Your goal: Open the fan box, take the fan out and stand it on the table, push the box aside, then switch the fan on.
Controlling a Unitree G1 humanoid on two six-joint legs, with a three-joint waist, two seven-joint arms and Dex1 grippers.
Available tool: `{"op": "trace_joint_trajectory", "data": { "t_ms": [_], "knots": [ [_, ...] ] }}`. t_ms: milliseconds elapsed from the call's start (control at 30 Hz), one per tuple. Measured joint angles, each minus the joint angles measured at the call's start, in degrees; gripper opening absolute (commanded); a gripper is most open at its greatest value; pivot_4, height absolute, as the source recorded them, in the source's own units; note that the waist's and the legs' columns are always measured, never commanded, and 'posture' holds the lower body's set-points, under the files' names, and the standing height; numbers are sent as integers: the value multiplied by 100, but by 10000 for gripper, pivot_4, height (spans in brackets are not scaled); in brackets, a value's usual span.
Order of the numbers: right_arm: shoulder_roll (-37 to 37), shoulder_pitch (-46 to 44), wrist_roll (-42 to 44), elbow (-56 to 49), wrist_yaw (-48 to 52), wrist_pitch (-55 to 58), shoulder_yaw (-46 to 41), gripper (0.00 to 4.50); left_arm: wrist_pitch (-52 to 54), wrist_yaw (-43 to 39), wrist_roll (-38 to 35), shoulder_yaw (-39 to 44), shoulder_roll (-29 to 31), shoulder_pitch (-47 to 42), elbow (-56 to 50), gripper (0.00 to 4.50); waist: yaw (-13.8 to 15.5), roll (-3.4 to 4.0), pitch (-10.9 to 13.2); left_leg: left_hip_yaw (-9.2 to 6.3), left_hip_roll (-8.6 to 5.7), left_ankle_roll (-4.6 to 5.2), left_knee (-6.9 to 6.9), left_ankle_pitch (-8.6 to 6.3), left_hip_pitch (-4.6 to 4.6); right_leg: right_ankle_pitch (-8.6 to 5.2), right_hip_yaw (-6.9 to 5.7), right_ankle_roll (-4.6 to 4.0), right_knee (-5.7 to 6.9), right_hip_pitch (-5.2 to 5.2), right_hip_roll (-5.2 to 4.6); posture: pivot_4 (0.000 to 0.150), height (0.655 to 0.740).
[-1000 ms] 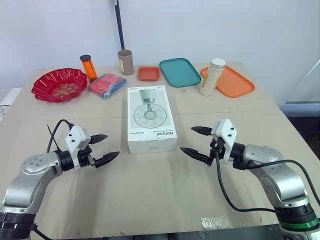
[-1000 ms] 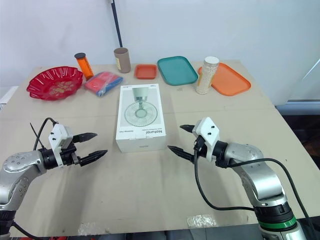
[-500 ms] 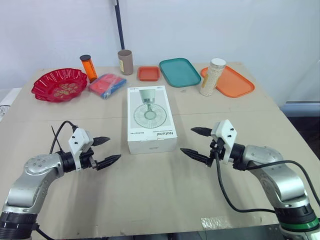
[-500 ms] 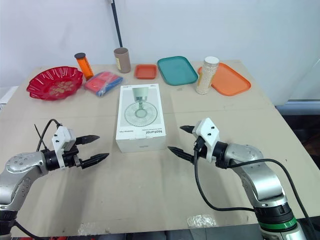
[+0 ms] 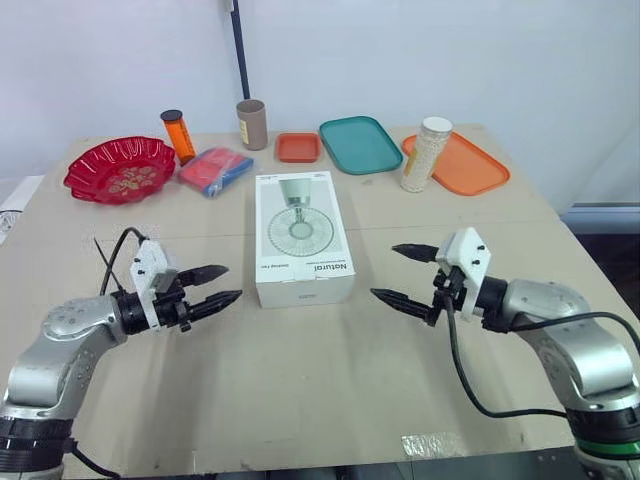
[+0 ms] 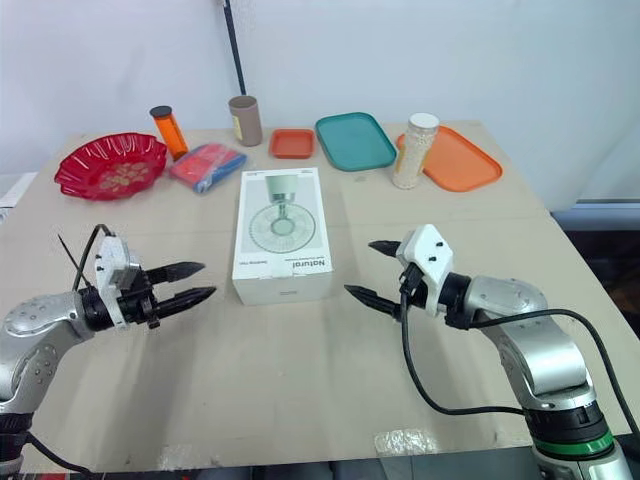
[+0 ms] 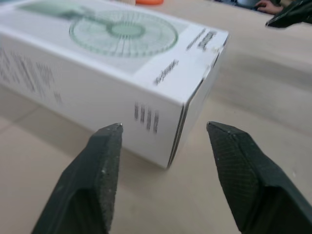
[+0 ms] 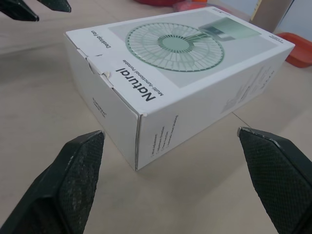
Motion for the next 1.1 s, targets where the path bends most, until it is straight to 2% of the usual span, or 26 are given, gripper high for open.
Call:
{"op": "trace_joint_trajectory", "data": {
  "t_ms": [167, 200, 333, 433, 567, 633, 800, 1100],
  "knots": [
    [67, -255, 42, -414, -128, 189, 201, 45000, -3, 295, 8, -187, -352, -720, -50, 1916, 5, -2, -1, -2, 0, 0, 11, 0, -1, 1, -4, -1, 4, 1, 1, 1500, 7400],
    [106, -325, 20, -470, -137, 189, 321, 45000, -32, 317, 71, -275, -367, -904, 1, 369, 6, -2, -2, -2, -1, 0, 11, 0, -1, 1, -3, -1, 4, 1, 2, 1500, 7400],
    [220, -572, -156, -459, -170, 172, 676, 45000, -101, 447, 438, -599, -518, -1260, 424, 369, 2, -2, -2, -1, -3, 0, 12, 0, -1, 2, -2, -1, 4, 0, 2, 1500, 7400],
    [355, -882, -464, -391, -171, 65, 1121, 45000, -470, 531, 1051, -1033, -610, -1416, 988, 369, -1, -2, -2, -1, -2, -2, 12, 1, -2, 2, -3, -1, 5, -3, 2, 1500, 7400],
    [421, -1067, -700, -211, -172, 10, 1359, 45000, -742, 602, 1404, -1142, -612, -1487, 1364, 369, -2, -2, -2, -3, -4, -3, 14, 2, -5, 2, -5, -2, 4, -4, -1, 1500, 7400],
    [618, -1453, -971, 100, -158, -65, 1697, 45000, -1099, 651, 1708, -1199, -592, -1575, 1580, 369, -2, -2, -3, -8, -3, -10, 15, 6, -4, 4, -9, -4, 6, -3, 0, 1500, 7400],
    [896, -2129, -1670, 955, -255, -291, 2203, 45000, -1384, 628, 1851, -1248, -625, -1600, 1700, 369, -5, -2, -6, -15, -8, -21, 16, 12, -4, 4, -16, -4, 9, -1, -7, 1500, 7400],
    [985, -2284, -2249, 1598, 6, -997, 2536, 45000, -1372, 692, 1918, -1241, -719, -1576, 1660, 369, -1, -2, -9, -26, -16, -28, 17, 16, -7, 5, -31, -3, 16, 0, -18, 1500, 7400]
  ]
}}
